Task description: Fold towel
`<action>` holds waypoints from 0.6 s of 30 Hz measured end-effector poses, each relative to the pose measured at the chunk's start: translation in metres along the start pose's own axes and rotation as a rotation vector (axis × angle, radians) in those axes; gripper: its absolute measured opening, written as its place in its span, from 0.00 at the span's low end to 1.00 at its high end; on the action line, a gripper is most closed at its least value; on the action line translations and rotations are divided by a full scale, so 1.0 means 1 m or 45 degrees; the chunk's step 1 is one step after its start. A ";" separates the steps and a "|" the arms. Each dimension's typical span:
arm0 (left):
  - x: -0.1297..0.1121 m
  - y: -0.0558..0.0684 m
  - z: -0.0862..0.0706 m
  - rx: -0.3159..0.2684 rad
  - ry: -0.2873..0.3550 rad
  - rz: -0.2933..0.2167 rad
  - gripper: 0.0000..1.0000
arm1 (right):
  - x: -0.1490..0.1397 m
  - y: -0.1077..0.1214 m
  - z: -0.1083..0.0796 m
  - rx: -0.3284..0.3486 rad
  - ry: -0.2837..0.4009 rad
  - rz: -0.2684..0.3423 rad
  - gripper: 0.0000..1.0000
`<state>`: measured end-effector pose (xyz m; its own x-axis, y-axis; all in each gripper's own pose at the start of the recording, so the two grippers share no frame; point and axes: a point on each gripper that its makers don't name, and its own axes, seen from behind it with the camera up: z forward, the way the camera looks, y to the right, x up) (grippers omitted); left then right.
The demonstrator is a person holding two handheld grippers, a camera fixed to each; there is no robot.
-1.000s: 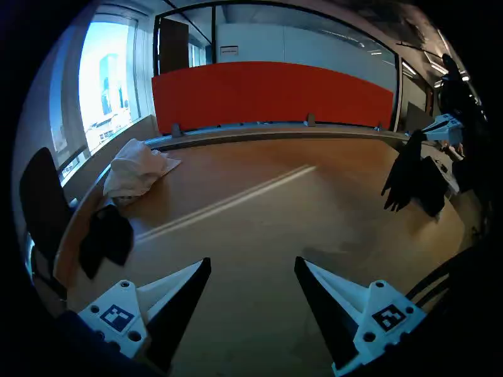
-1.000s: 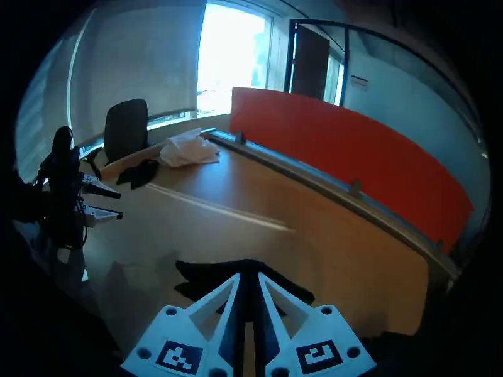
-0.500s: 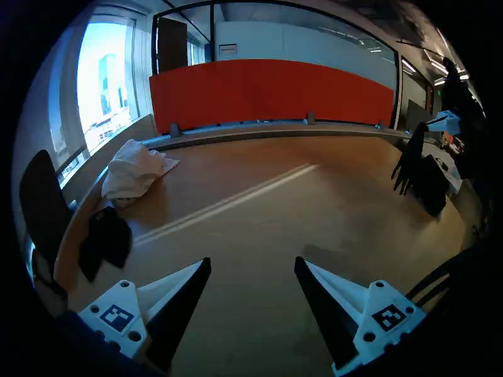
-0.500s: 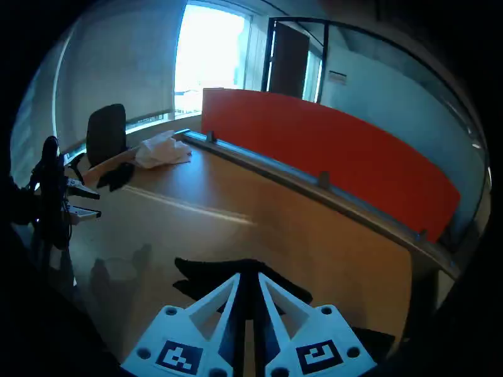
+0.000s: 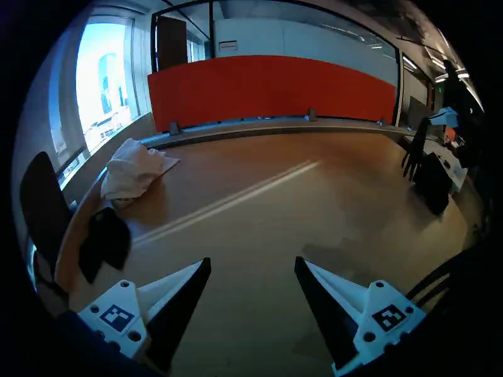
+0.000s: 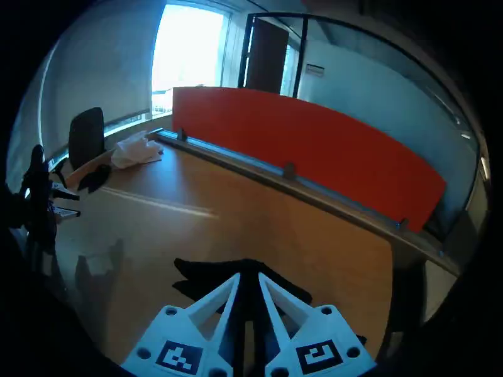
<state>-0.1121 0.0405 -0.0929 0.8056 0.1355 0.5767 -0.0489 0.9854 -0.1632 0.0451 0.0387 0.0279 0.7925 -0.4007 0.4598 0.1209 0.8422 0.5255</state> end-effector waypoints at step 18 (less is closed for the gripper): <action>0.004 0.005 0.003 0.011 -0.015 0.025 0.99 | -0.006 0.087 -0.011 -0.129 -0.039 0.025 0.05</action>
<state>-0.1115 0.0461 -0.0888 0.7975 0.1557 0.5829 -0.0694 0.9834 -0.1677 0.0580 0.1184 0.0629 0.7769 -0.3932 0.4918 0.1664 0.8815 0.4419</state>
